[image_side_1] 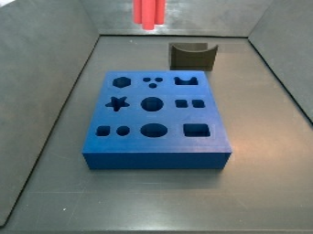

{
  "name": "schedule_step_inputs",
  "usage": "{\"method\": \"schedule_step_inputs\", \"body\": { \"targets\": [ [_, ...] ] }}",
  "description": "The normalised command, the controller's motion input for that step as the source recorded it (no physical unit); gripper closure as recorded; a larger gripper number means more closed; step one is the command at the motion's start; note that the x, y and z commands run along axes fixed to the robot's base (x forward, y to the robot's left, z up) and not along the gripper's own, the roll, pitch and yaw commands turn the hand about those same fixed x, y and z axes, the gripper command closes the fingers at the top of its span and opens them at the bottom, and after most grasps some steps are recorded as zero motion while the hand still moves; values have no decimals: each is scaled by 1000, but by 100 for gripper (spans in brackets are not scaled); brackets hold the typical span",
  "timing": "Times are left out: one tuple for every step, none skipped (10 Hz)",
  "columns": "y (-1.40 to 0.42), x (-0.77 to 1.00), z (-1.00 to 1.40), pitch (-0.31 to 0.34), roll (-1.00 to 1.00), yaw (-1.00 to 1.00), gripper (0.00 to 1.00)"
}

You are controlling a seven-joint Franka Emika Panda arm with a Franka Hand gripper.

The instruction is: Insert the 3 prong object.

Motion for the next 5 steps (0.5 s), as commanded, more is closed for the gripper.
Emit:
{"method": "schedule_step_inputs", "body": {
  "targets": [
    [811, 151, -900, -81, 147, 0, 100],
    [700, 71, -831, -97, 183, 0, 100],
    [500, 3, -863, -110, 120, 0, 100],
    [326, 0, -831, -147, 74, 0, 100],
    [0, 83, -860, -156, 84, 0, 100]
  ]
}}
